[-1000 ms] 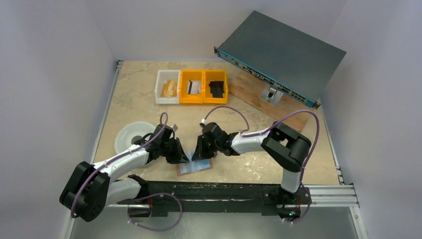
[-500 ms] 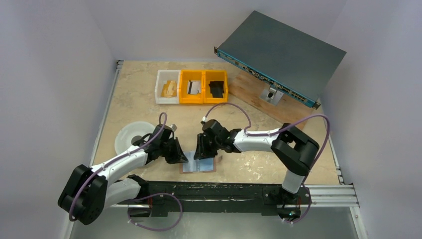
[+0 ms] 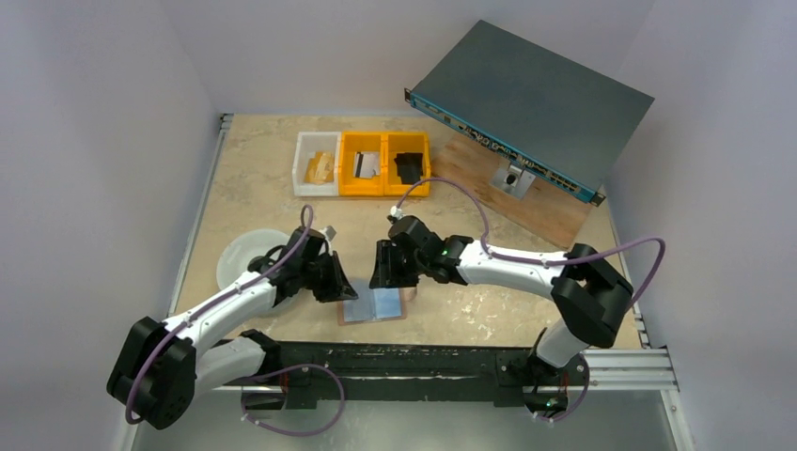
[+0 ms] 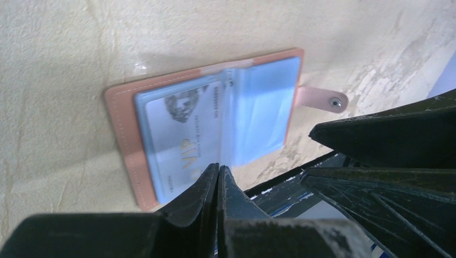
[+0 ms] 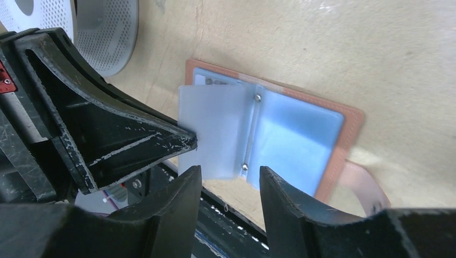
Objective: Take the credit cards out of the card holder
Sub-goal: Remove the credit card from the card holder.
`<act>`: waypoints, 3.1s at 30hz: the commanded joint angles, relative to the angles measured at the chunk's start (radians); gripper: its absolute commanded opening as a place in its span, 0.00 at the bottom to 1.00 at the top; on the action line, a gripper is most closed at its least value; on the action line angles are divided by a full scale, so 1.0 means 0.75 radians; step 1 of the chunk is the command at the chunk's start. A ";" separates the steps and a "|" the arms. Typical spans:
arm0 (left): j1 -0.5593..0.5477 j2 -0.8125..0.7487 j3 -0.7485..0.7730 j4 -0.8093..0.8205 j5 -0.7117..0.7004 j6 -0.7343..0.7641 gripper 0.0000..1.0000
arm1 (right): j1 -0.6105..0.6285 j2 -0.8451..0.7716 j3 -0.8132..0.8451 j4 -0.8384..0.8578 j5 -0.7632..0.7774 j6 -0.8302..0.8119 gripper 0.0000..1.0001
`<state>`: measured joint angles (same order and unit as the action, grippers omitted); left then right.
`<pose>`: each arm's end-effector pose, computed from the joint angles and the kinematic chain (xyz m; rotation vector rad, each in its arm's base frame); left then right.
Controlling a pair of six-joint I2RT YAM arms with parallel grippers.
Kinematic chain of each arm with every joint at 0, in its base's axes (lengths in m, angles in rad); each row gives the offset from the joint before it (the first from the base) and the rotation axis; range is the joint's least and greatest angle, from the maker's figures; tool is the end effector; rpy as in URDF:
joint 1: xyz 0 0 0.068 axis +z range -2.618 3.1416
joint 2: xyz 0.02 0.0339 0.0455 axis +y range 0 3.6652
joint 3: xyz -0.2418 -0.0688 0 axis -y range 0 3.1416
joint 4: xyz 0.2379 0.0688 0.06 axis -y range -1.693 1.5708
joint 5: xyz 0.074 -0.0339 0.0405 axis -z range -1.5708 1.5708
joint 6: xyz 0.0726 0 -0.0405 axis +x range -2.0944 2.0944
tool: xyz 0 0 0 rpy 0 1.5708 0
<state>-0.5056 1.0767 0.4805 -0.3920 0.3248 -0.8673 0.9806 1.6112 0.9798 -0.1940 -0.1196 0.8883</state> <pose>0.1764 -0.1241 0.1232 -0.3631 2.7399 -0.8744 0.1911 0.3008 0.1558 -0.1835 2.6341 0.9240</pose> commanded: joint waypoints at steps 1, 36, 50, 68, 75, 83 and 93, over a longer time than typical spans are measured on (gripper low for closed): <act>-0.010 -0.013 0.096 -0.012 0.054 0.049 0.00 | -0.006 -0.116 0.011 -0.091 0.137 -0.006 0.45; -0.179 0.437 0.302 0.244 0.135 -0.024 0.62 | -0.011 -0.248 -0.063 -0.169 0.249 -0.025 0.43; -0.041 0.137 0.273 -0.001 0.059 0.048 0.64 | 0.030 -0.140 0.041 -0.132 0.184 -0.061 0.43; 0.014 0.092 0.199 0.012 0.089 0.043 0.64 | 0.149 -0.090 0.182 -0.151 0.217 -0.076 0.43; 0.038 0.062 0.218 -0.061 0.037 0.043 0.64 | 0.188 -0.034 0.174 -0.077 0.167 -0.072 0.38; 0.140 -0.085 0.175 -0.164 -0.038 0.029 0.65 | 0.190 0.055 0.202 -0.022 0.103 -0.090 0.36; 0.138 -0.004 0.149 -0.129 -0.032 0.015 0.63 | 0.192 -0.025 0.148 -0.063 0.205 -0.105 0.40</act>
<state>-0.4061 1.0988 0.6064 -0.4824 0.3363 -0.8524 1.1191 1.6474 1.0851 -0.2550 -0.0124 0.8337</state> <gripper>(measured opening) 0.632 0.376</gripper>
